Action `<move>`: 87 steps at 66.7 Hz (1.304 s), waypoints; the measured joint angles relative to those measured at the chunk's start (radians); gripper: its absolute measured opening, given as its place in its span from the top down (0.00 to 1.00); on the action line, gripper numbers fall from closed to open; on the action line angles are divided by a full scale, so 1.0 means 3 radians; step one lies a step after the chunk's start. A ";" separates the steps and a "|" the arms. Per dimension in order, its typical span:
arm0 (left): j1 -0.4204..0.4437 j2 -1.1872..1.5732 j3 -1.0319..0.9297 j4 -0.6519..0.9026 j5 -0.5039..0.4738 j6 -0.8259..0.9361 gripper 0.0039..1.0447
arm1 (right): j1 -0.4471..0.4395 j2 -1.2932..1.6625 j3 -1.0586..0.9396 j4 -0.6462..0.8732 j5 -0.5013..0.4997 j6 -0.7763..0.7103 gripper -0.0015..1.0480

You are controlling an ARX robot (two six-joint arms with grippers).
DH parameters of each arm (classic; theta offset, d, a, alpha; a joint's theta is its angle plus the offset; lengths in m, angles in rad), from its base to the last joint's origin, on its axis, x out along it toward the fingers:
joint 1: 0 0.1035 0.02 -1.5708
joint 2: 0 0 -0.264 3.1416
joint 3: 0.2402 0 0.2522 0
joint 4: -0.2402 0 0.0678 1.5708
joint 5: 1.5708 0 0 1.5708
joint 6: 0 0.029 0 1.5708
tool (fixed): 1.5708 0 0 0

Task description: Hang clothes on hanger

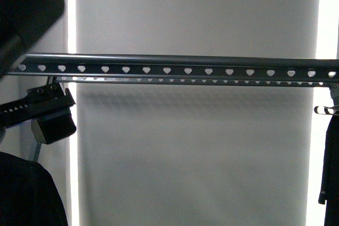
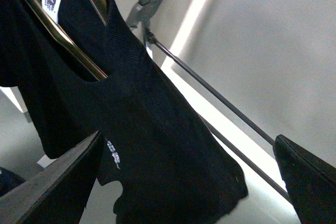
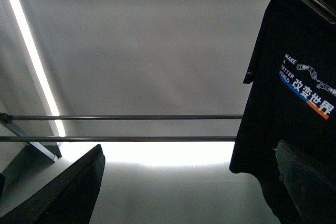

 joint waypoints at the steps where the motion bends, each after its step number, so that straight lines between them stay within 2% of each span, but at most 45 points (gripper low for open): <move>1: 0.0019 0.0060 0.0037 0.0001 -0.0034 -0.0029 0.06 | 0.0000 0.0000 0.0000 0.0000 0.0000 -0.0001 0.07; 11: 0.0197 0.0435 0.0348 0.0042 -0.0107 -0.0132 0.06 | 0.0000 0.0000 0.0000 0.0000 0.0000 0.0000 0.07; 29: 0.0429 0.1036 0.0785 0.0015 0.0025 -0.0217 0.06 | 0.0000 0.0000 0.0000 0.0000 0.0000 0.0000 0.07; 43: 0.0481 0.1232 0.0923 -0.0074 0.0097 -0.0268 0.36 | 0.0000 0.0000 0.0000 0.0000 0.0000 0.0000 0.07; 51: 0.0474 0.1216 0.0923 0.0033 0.0051 -0.0244 0.58 | 0.0000 0.0000 0.0000 0.0000 0.0000 0.0000 0.07; 57: 0.0484 0.1209 0.0910 0.0085 0.0057 -0.0256 0.69 | 0.0000 0.0000 0.0000 0.0000 0.0001 -0.0001 0.07; 65: 0.0515 0.1208 0.0809 0.0228 0.0173 -0.0329 0.89 | 0.0000 0.0000 0.0000 0.0000 0.0000 0.0000 0.07; 72: 0.0537 0.1150 0.0645 0.0435 0.0315 -0.0336 0.95 | 0.0000 0.0000 0.0000 0.0000 0.0000 0.0000 0.07; 87: 0.0551 0.0675 0.0055 0.1219 0.0866 0.0262 0.96 | 0.0000 0.0000 0.0000 0.0000 0.0000 0.0000 0.07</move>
